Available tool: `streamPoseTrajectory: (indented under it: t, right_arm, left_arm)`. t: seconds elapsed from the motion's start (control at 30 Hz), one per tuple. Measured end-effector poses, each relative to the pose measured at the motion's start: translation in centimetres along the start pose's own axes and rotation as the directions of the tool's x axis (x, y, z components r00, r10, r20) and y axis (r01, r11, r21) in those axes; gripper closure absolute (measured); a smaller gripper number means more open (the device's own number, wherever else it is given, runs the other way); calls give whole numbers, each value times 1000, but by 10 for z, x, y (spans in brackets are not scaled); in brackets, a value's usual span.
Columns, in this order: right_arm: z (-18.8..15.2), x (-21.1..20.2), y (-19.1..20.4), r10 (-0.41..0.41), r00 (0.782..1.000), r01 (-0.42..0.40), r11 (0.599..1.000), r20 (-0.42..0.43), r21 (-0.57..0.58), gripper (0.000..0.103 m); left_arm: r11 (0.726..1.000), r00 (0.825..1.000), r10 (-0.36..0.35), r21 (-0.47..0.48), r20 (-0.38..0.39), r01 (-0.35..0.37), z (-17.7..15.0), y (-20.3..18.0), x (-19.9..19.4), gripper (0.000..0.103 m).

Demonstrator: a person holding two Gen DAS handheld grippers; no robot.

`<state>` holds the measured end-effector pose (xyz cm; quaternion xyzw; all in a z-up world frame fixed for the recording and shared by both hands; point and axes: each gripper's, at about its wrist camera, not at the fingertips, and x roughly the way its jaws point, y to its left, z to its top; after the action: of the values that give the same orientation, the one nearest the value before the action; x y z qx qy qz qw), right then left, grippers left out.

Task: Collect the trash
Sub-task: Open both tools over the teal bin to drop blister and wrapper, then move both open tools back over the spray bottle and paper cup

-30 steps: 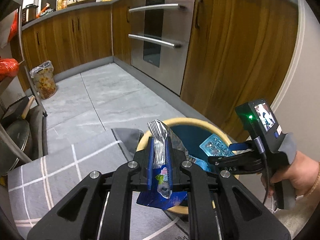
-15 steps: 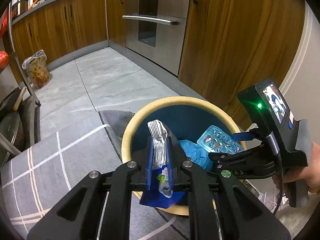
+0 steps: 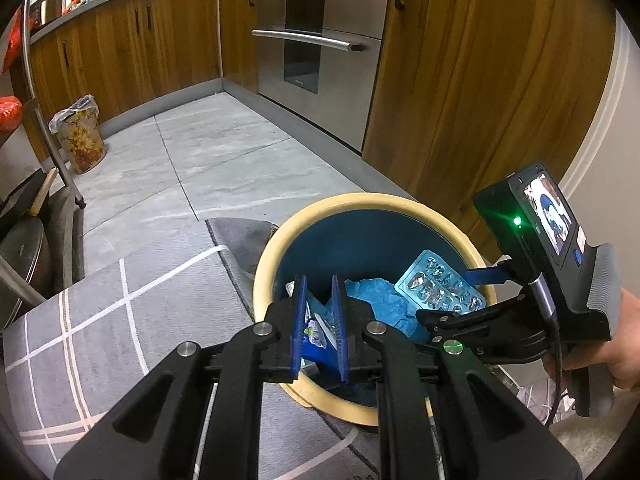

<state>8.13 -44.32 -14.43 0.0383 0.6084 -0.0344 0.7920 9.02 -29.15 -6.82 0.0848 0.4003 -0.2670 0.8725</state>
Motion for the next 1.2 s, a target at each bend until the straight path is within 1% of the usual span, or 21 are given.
streamPoseTrajectory:
  t: [0.2,0.3,0.43,0.47,0.5,0.53,0.57,0.63,0.67,0.7,0.77,0.9,1.0,1.07,1.2]
  right_arm:
    - [-1,-3,3,-2,1000,2,1000,5,-8,28]
    - [-1,-6,2,-8,1000,8,1000,16,-2,24]
    - [-2,-11,2,-10,1000,10,1000,27,12,21]
    - [-2,-13,3,-12,999,11,1000,32,14,21]
    - [-3,-16,4,-11,999,10,1000,40,15,20]
    - [-3,-18,6,-9,999,8,1000,46,15,20]
    - [-3,-21,7,-7,998,6,1000,55,15,20]
    - [-5,-28,10,-2,997,2,1000,75,10,19]
    - [-6,-31,12,0,996,0,1000,87,7,18]
    - [-6,-34,13,1,995,-1,1000,96,5,17]
    - [-8,-42,16,-5,992,5,1000,129,4,14]
    - [-11,-62,19,-19,977,15,1000,213,24,11]
    - [-14,-79,21,-20,961,9,999,276,42,10]
    - [-16,-89,24,-33,949,22,999,314,41,10]
    - [-23,-108,33,-14,922,2,999,387,33,10]
  left_arm:
    - [1000,1000,9,-4,6,-9,-2,2,-6,90]
    - [1000,1000,12,-6,7,-12,-2,4,-10,90]
    - [1000,1000,27,-9,6,-27,-4,8,-16,89]
    - [999,999,32,-12,7,-32,-5,9,-17,85]
    - [999,999,40,-18,9,-40,-6,12,-20,79]
    - [999,999,45,-22,11,-44,-7,13,-22,75]
    - [998,999,51,-28,14,-50,-8,15,-25,69]
    - [998,998,62,-35,19,-61,-10,19,-30,65]
    - [997,997,69,-37,20,-68,-11,21,-33,59]
    - [996,997,77,-38,22,-76,-12,22,-36,47]
    - [994,994,101,-48,39,-99,-15,26,-44,34]
    - [991,991,125,-65,54,-121,-20,34,-60,25]
    - [989,989,139,-68,58,-135,-24,39,-69,22]
    - [988,987,146,-67,61,-142,-27,42,-75,21]
    - [985,984,165,-69,73,-160,-33,48,-90,19]
